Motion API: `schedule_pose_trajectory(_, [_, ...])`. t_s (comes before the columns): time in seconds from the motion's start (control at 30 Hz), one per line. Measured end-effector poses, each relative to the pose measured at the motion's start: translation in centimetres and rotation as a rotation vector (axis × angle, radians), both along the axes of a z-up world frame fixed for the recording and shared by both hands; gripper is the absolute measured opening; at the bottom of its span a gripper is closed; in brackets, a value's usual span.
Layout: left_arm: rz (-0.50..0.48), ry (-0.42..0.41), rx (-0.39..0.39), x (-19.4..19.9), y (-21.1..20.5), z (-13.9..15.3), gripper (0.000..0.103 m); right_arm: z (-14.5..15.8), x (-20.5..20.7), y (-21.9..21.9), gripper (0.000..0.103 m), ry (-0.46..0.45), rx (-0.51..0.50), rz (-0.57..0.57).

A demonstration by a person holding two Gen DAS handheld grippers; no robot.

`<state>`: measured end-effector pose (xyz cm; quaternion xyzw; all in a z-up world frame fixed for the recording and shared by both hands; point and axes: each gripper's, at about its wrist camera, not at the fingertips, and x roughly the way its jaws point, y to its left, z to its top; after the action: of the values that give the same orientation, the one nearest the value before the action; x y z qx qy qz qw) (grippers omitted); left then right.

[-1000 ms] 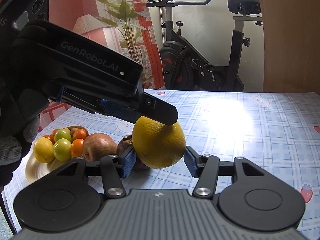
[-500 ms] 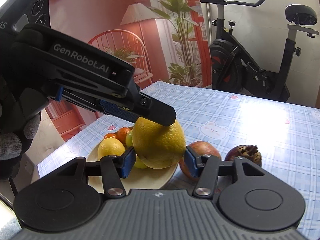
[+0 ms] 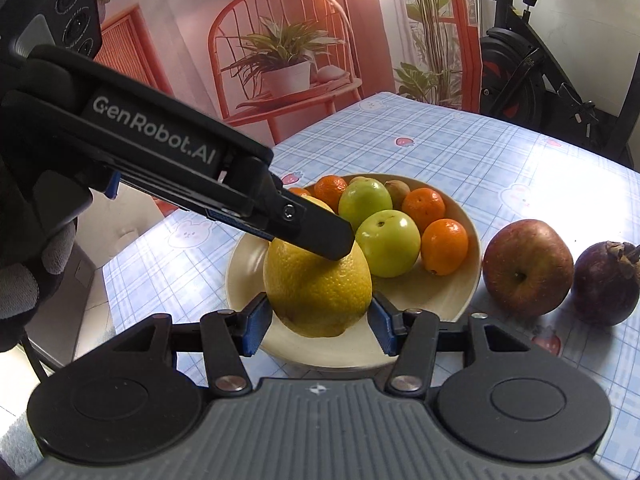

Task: Organize fruits
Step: 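Lift the lemon with the left tool and lower it onto the plate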

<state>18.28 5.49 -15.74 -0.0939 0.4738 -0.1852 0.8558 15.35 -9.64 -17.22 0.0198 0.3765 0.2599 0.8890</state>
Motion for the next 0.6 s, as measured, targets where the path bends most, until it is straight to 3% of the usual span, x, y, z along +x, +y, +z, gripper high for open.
schedule_pose_trajectory(0.17, [0.02, 0.034, 0.005, 0.1, 0.8, -0.8, 0.049, -0.7, 0.2, 0.8, 0.055, 0.034, -0.007, 0.028])
schedule_pose_trajectory(0.6, [0.036, 0.022, 0.062, -0.1, 0.4, -1.4, 0.051, -1.3, 1.0, 0.8, 0.056, 0.072, 0.027, 0.046])
